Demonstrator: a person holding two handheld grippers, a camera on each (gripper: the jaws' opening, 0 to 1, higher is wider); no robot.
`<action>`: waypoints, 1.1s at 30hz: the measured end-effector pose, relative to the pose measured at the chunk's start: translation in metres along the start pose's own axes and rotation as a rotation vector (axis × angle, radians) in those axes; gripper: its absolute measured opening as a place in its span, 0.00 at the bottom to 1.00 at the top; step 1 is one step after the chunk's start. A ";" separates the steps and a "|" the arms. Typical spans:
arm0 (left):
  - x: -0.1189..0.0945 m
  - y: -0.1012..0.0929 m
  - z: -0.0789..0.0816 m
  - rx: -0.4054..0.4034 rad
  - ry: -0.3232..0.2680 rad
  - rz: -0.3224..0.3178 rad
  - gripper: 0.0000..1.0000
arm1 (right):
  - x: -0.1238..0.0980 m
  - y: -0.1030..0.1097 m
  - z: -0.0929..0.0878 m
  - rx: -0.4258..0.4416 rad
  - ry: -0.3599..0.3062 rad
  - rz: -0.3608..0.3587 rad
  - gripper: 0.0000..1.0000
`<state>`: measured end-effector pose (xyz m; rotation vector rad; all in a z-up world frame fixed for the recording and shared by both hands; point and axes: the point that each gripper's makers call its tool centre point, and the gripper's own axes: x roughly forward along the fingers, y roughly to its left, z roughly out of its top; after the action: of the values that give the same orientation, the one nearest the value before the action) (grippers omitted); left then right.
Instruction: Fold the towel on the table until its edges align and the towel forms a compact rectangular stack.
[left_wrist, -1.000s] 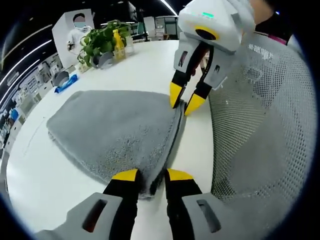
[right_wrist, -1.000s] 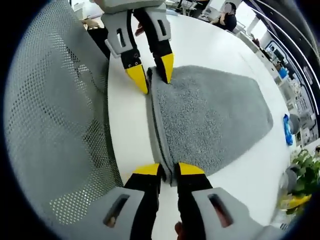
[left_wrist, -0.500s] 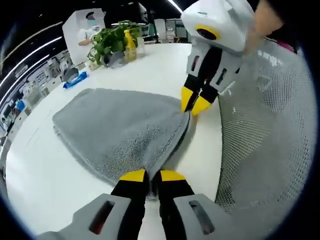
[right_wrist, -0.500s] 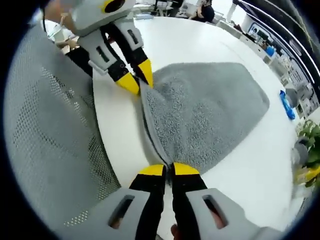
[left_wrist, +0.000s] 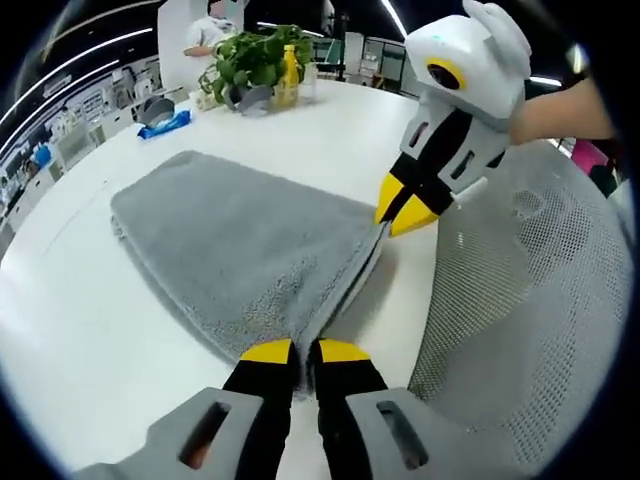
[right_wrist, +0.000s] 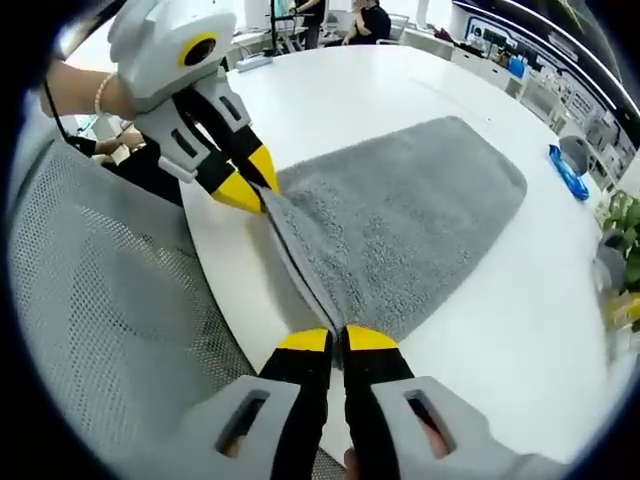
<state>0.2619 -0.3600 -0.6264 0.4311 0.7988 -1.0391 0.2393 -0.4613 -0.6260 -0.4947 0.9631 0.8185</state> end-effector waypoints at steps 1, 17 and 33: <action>-0.004 0.001 0.003 -0.004 -0.006 0.001 0.08 | -0.003 -0.001 0.002 -0.004 -0.005 -0.004 0.01; -0.041 0.009 0.033 -0.039 -0.069 0.030 0.08 | -0.044 -0.010 0.042 -0.086 -0.093 -0.087 0.01; -0.078 0.007 0.057 -0.056 -0.111 0.028 0.08 | -0.082 -0.009 0.066 -0.017 -0.165 -0.077 0.02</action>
<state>0.2688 -0.3475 -0.5305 0.3325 0.7191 -1.0036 0.2551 -0.4522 -0.5220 -0.4689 0.7809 0.7862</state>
